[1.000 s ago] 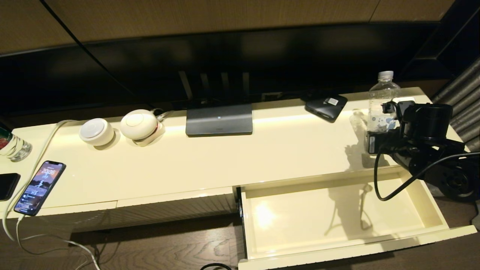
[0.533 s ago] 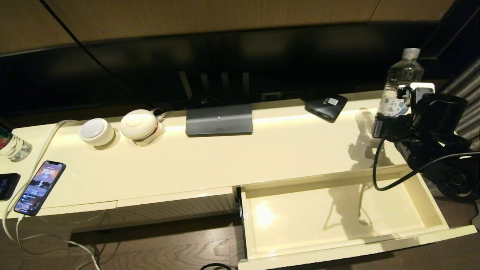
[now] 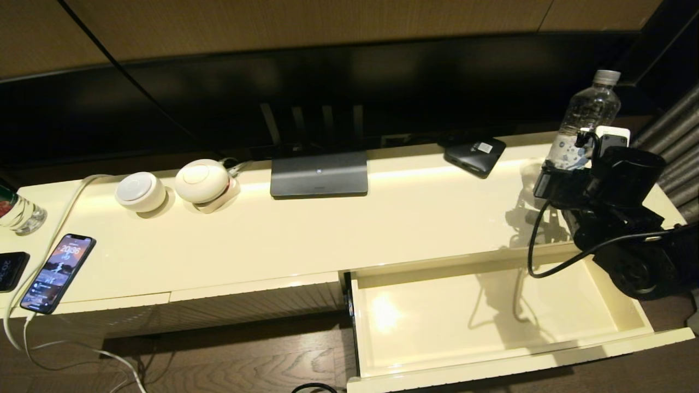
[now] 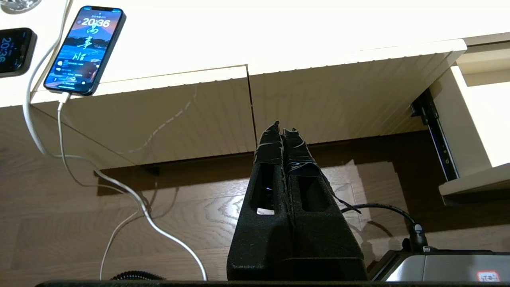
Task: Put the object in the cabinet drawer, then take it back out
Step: Take the mineral water out of the drawer and put it on the table
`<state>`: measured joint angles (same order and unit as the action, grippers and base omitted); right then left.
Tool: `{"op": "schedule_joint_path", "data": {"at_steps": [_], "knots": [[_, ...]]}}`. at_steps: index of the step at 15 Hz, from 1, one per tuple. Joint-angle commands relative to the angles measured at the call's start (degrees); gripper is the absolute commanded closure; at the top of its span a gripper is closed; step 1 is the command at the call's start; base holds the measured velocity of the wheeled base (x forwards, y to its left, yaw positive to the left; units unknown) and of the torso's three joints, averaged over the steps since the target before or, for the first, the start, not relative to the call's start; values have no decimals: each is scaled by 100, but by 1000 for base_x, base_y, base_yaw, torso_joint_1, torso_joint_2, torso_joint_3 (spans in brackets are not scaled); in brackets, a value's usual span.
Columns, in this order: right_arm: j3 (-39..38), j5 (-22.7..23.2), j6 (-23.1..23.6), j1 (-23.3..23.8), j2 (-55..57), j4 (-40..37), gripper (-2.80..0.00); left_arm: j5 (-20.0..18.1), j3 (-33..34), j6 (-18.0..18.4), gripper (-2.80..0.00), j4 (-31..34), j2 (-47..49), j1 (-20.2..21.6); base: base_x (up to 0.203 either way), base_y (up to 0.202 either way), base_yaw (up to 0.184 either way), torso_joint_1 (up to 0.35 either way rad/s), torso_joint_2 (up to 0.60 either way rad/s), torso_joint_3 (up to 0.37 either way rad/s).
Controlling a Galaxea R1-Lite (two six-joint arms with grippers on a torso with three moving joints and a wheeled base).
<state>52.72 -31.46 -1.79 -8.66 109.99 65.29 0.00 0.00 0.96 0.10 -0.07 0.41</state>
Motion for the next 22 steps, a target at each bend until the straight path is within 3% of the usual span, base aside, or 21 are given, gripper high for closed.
{"op": "schedule_joint_path", "data": {"at_steps": [1, 4, 14, 22], "knots": [[0, -147, -22, 4, 522, 614, 0, 0, 18, 0, 0, -1, 7, 2, 0, 0, 0, 0, 0, 0], [-3, -217, -58, -4, 867, 1006, 0, 0, 18, 0, 0, -1, 7, 2, 0, 0, 0, 0, 0, 0], [806, -220, -145, 83, 1346, 1126, 0, 0, 18, 0, 0, -1, 7, 2, 0, 0, 0, 0, 0, 0], [801, -325, -243, 83, 1481, 1153, 0, 0, 18, 0, 0, -1, 7, 2, 0, 0, 0, 0, 0, 0]]}}
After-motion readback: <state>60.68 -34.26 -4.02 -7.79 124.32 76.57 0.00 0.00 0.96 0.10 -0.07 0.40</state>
